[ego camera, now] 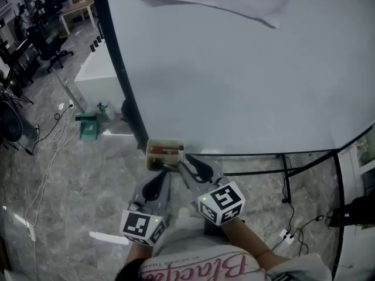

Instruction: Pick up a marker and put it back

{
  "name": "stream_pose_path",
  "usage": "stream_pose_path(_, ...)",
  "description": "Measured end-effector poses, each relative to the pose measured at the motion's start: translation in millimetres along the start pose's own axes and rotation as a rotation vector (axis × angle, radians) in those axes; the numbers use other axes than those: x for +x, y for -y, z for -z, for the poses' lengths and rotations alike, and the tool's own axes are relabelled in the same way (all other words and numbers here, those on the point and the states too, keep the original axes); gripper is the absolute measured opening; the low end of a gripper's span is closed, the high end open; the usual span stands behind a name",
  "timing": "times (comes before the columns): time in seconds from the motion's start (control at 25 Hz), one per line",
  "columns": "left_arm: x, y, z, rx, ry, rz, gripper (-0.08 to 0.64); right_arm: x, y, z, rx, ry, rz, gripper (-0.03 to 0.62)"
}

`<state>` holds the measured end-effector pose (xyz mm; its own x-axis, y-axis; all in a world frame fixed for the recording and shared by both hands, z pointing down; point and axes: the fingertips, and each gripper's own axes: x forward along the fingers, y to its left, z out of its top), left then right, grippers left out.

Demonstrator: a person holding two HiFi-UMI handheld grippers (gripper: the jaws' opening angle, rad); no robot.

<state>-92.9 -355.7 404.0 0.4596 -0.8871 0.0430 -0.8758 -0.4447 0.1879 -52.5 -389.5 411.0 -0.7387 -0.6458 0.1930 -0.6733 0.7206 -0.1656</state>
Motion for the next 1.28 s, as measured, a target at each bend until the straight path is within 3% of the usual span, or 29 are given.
stream_pose_path(0.36,21.3,-20.9,-9.8,0.004,0.009,-0.012,-0.002,34.0,13.7,4.6,-0.027,-0.07,0.02,0.072)
stream_pose_path(0.56,23.4,-23.4,-11.9,0.001,0.008,0.013,-0.001,33.5,9.4,-1.9,-0.003,-0.042,0.024,0.071)
stream_pose_path(0.72,23.0,-25.7,-20.2,-0.005,0.02,0.029,-0.002,24.3,9.8,-22.9,0.047,0.04,0.034,0.069)
stream_pose_path(0.96,22.5,-26.8,-36.8,0.015,0.064,0.062,-0.002,-0.1,16.0,-72.8,0.159,0.26,0.037,0.069)
stream_pose_path(1.08,22.8,-26.1,-55.6,0.02,0.109,0.078,-0.002,-11.9,14.7,-96.8,0.158,0.34,0.04,0.069)
stream_pose_path(1.28,26.9,-19.7,-72.9,0.029,0.154,0.121,-0.002,-18.3,12.1,-104.1,0.129,0.367,0.049,0.069)
